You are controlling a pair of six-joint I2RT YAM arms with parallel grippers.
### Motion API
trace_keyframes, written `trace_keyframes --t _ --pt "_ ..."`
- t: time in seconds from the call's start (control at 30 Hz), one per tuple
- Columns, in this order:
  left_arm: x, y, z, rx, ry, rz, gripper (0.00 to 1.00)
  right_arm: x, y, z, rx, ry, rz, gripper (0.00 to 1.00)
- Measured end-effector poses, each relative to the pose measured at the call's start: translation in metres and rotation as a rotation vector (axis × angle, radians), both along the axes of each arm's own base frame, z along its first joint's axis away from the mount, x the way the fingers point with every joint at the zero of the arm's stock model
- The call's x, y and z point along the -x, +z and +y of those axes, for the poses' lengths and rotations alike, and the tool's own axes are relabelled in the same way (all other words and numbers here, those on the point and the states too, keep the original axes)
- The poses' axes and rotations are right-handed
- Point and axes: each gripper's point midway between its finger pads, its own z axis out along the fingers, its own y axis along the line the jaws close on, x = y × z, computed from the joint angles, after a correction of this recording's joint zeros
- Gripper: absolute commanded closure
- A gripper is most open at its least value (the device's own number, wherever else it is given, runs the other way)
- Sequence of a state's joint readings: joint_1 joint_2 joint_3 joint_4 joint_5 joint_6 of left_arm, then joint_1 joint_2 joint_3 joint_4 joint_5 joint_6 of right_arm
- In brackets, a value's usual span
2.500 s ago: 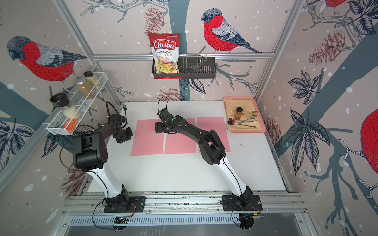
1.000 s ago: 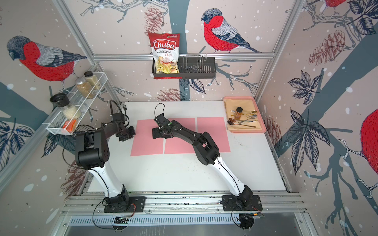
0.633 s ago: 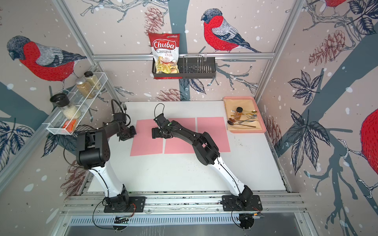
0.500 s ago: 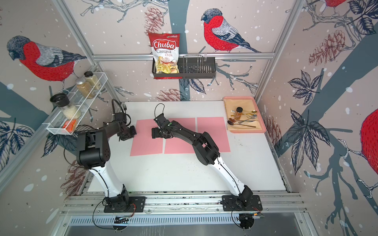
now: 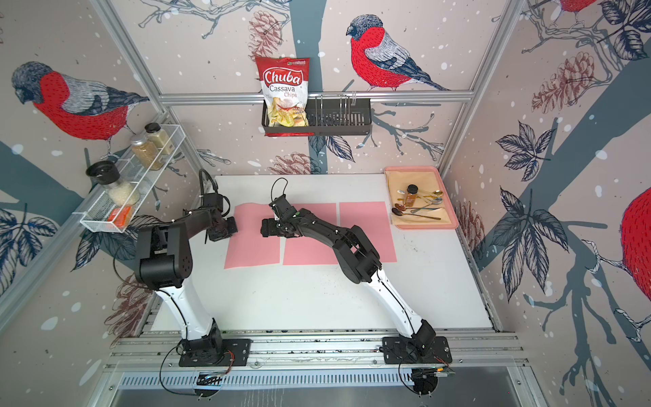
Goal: Fold the rectangular paper in half along the long edge
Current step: Pick up the paper from the center of the board.
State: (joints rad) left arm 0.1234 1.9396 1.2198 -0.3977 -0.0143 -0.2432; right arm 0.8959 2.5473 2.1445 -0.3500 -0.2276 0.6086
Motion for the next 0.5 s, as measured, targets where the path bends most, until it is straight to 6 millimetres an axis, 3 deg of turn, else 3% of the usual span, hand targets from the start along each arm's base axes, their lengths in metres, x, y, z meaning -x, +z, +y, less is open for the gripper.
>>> trace_keyframes --t 0.5 --pt "-0.0008 -0.0016 -0.0030 -0.065 -0.016 0.011 1.00 -0.0005 0.0031 0.0009 -0.074 0.015 0.033 0.10"
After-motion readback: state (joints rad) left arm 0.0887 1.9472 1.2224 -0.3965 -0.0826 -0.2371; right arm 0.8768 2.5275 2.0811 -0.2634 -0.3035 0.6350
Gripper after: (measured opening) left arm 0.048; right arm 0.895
